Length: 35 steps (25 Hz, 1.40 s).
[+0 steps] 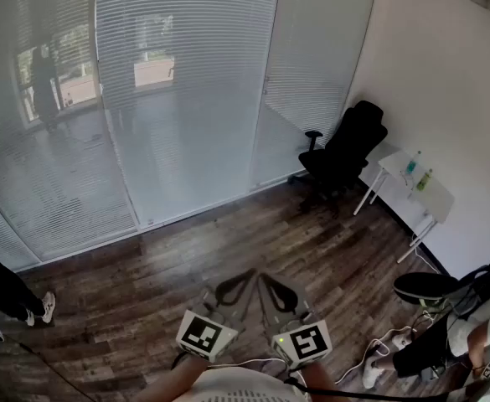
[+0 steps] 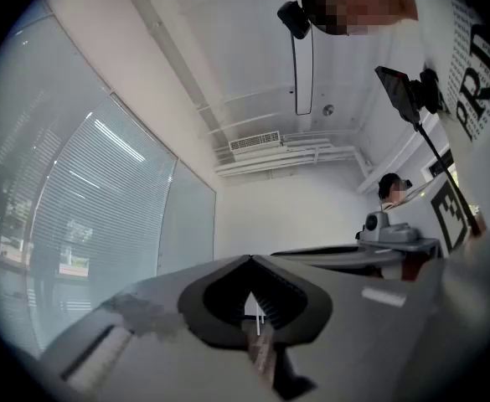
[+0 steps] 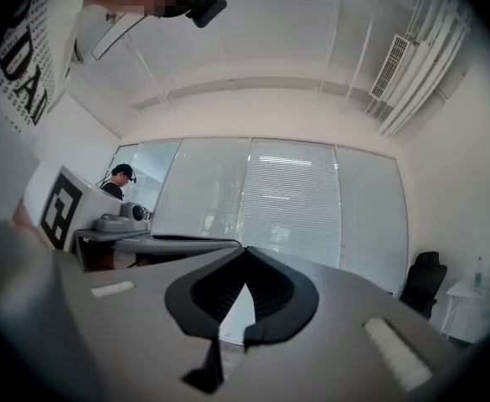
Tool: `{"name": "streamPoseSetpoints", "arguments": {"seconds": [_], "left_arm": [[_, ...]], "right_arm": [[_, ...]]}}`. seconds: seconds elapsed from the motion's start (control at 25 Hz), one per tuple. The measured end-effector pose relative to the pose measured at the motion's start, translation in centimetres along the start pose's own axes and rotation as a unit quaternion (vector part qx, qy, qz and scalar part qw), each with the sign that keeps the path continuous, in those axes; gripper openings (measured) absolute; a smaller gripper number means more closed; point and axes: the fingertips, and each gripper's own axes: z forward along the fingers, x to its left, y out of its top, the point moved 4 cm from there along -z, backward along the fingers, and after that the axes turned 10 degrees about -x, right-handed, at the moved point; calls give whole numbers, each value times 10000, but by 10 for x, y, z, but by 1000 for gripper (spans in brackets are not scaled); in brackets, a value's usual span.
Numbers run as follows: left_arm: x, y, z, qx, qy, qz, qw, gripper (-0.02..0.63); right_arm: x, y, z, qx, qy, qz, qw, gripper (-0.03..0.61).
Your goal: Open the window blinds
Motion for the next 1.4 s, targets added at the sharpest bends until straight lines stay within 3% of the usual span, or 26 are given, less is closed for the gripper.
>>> {"name": "streamPoseSetpoints", "arguments": {"seconds": [0.2, 0.32, 0.48, 0.56, 0.76, 1.0, 1.2, 1.4], "left_arm": [[10, -13, -44, 101, -71, 127, 9998, -8], [14, -13, -69, -51, -19, 16, 10000, -8], [15, -8, -13, 130, -18, 63, 9999, -8], [16, -9, -6, 215, -34, 89, 9997, -8], [19, -7, -16, 174, 1, 17, 9998, -8], [22, -3, -36, 176, 56, -101, 9998, -8], [35, -5, -50, 314, -60, 112, 9994, -8], [38, 3, -60, 163, -19, 0, 9999, -8]], "right_arm": [[39, -18, 0, -13, -20, -59, 10000, 6], [64, -30, -3, -47, -126, -15, 9999, 8], [7, -13, 8, 43, -210, 163, 9996, 8], [0, -9, 12, 39, -177, 207, 9996, 8], [11, -11, 13, 97, -12, 400, 9992, 8], [31, -11, 12, 100, 49, 207, 9997, 8], [47, -9, 25, -7, 4, 182, 9998, 8], [59, -13, 27, 101, -87, 112, 9998, 8]]}}
